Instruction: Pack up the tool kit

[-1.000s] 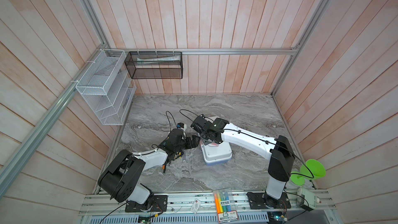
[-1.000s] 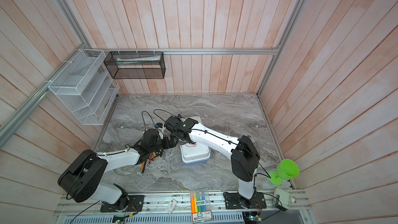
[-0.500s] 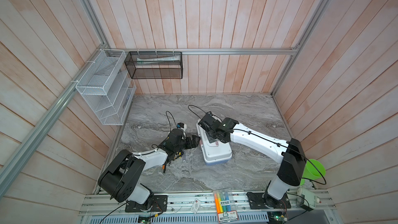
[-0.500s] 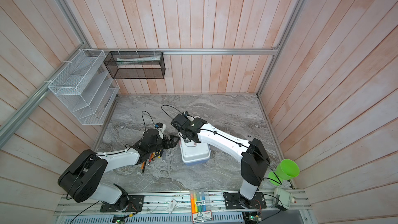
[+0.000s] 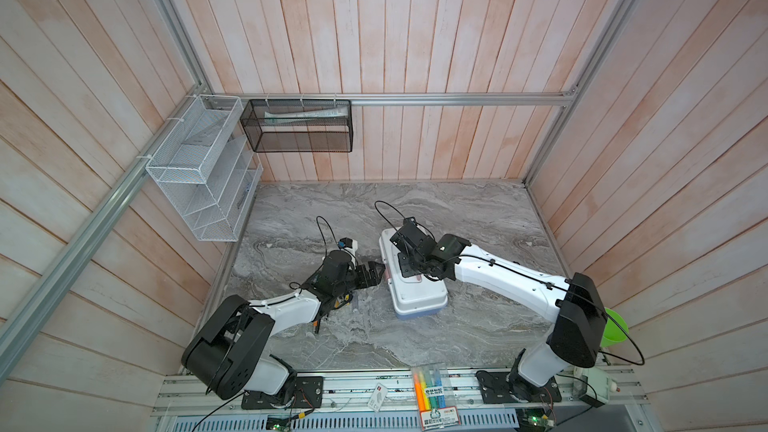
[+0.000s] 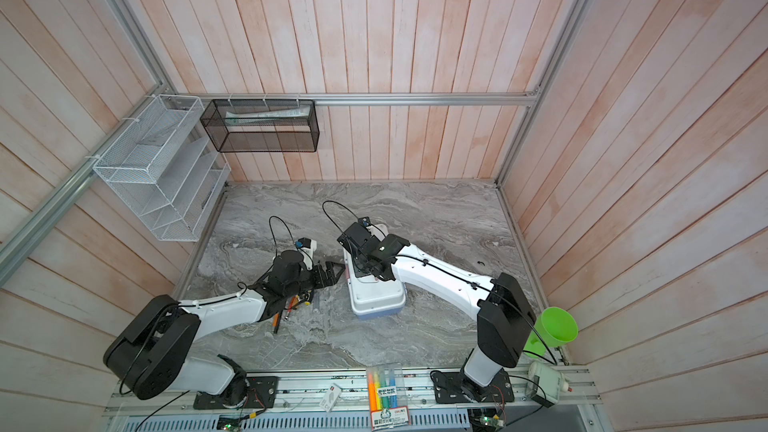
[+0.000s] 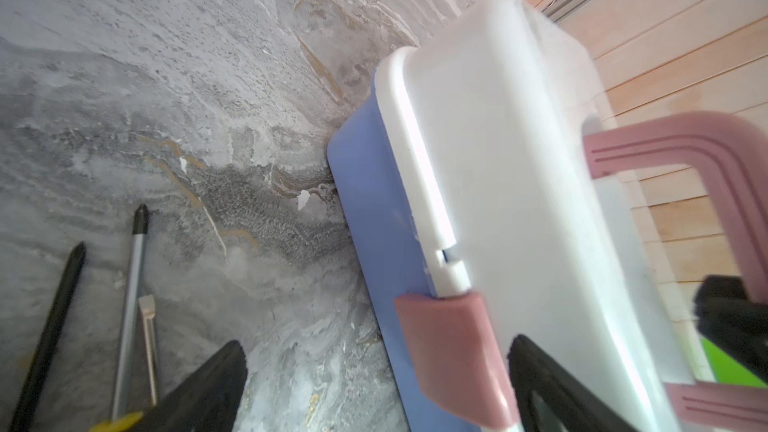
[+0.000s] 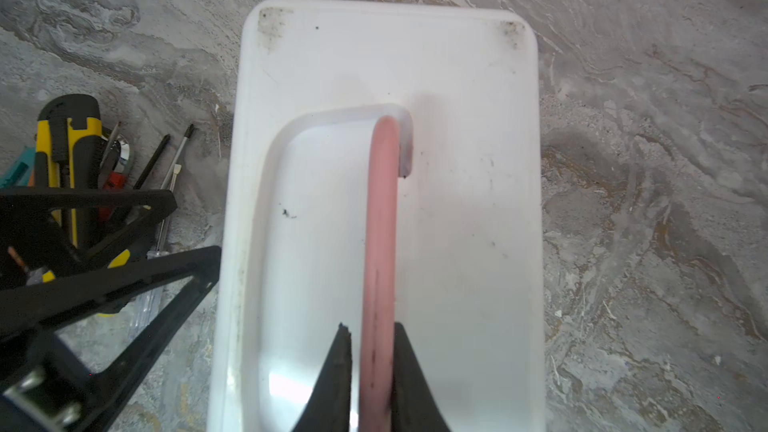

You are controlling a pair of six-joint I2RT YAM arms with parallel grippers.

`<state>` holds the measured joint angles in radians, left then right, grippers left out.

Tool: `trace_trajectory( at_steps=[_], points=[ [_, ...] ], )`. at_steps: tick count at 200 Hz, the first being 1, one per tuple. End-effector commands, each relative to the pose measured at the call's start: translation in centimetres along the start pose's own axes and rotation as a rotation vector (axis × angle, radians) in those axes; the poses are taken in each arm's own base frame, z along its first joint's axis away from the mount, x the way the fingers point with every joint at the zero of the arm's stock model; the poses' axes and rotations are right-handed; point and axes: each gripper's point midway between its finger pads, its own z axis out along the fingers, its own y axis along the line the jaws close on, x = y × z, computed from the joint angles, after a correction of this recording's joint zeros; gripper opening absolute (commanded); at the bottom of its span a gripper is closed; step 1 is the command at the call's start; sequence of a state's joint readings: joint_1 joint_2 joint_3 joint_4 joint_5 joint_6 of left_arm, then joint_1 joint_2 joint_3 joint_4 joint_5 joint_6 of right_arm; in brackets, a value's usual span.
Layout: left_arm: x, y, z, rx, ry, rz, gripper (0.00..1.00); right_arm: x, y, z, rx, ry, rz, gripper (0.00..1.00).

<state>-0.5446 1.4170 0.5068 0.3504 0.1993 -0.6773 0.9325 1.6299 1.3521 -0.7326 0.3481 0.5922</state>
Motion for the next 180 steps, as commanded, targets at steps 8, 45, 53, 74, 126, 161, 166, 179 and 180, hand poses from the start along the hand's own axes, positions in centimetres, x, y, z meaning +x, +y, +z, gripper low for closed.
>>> trace_trajectory(
  at_steps=[8,45,53,74,126,161,166,179,180],
  points=[
    [-1.1,-0.7,-0.7,0.008,-0.047,0.020,1.00,-0.8,-0.3,-0.7,-0.004,-0.035,0.033,0.16],
    [-1.1,0.1,-1.4,-0.020,-0.077,-0.025,1.00,-0.9,-0.7,-0.6,0.028,-0.029,0.031,0.07],
    [-1.3,0.0,-1.8,-0.013,-0.098,-0.031,1.00,-0.9,-0.6,-0.6,0.023,-0.029,0.033,0.03],
    [-2.1,-0.8,-2.9,0.021,-0.140,-0.019,1.00,-1.4,-0.4,-0.7,0.000,-0.038,0.048,0.00],
    [-3.2,-0.7,-5.3,0.065,-0.166,-0.039,1.00,-4.4,2.9,-2.8,-0.265,-0.116,0.103,0.00],
    [-5.4,-0.6,-8.4,0.189,-0.231,-0.072,1.00,-6.4,6.0,-6.4,-0.516,-0.206,0.135,0.00],
    [-5.6,-0.8,-8.7,0.182,-0.232,-0.048,1.00,-6.7,6.1,-6.8,-0.552,-0.224,0.148,0.00],
    [-6.3,-1.5,-9.4,0.176,-0.234,-0.001,1.00,-6.9,5.9,-7.5,-0.655,-0.249,0.200,0.00],
    [-6.3,-1.6,-9.5,0.176,-0.233,0.001,1.00,-6.9,5.8,-7.5,-0.663,-0.250,0.206,0.00]
  ],
)
